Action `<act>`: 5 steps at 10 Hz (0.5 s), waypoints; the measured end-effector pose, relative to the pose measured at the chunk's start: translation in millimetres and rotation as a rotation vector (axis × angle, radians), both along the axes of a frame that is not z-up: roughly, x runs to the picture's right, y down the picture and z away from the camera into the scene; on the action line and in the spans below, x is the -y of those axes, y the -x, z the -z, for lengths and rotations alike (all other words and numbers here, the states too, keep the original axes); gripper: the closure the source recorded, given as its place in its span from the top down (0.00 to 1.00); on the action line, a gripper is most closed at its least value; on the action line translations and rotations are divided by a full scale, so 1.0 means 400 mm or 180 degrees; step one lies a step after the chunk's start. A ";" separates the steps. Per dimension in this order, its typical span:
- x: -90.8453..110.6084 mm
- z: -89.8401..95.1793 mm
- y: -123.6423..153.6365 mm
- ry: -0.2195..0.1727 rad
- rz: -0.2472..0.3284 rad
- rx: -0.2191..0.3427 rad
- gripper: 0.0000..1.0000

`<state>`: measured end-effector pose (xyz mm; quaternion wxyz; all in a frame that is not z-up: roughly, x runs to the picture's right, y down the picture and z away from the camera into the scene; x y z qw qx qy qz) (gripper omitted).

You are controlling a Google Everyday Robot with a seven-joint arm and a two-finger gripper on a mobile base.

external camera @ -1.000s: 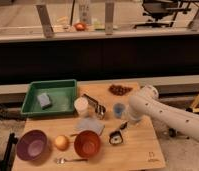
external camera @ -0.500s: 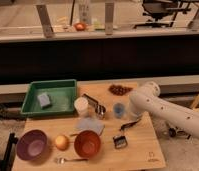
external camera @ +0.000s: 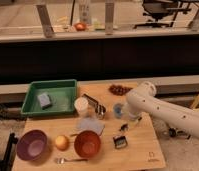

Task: Place brush in metal cup

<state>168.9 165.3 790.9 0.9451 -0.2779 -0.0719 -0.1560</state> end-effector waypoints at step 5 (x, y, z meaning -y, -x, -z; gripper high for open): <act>-0.032 0.028 0.019 0.0039 0.0185 -0.0091 0.80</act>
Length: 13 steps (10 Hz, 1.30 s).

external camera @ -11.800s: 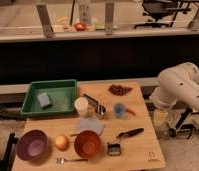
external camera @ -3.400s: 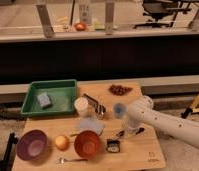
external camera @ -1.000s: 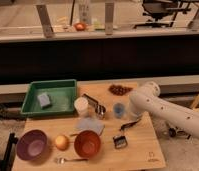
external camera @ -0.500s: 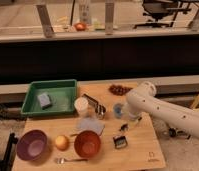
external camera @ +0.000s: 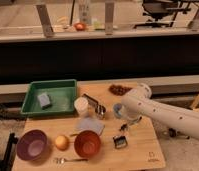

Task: Place brush in metal cup

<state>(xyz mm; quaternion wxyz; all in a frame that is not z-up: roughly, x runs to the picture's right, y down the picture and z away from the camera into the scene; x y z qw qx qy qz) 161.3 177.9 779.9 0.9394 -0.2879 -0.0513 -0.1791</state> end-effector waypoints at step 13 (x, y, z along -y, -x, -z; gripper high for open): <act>-0.077 -0.001 0.030 0.0040 0.0616 0.0634 0.80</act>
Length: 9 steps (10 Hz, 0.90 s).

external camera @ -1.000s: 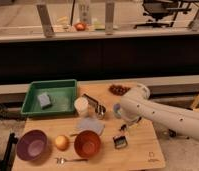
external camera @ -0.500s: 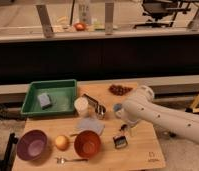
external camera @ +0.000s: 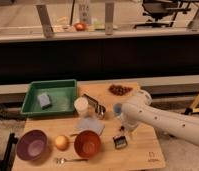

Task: Place brush in metal cup

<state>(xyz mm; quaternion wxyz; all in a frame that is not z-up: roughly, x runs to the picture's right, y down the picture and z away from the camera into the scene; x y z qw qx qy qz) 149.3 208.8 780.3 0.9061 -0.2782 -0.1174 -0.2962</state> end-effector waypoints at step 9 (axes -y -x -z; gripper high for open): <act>-0.039 -0.123 -0.065 0.0127 -0.0092 0.0261 0.58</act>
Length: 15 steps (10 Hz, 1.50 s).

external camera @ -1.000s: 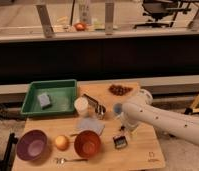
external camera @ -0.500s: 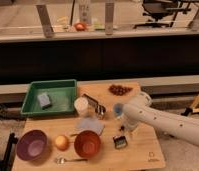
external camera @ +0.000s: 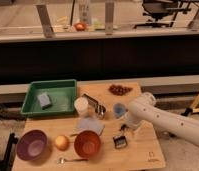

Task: Place brush in metal cup

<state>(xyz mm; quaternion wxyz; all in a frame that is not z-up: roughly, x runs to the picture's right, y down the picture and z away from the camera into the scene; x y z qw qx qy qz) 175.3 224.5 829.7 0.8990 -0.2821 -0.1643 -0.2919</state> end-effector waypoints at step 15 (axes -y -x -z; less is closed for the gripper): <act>0.083 0.157 0.003 -0.0156 0.0277 -0.0008 0.00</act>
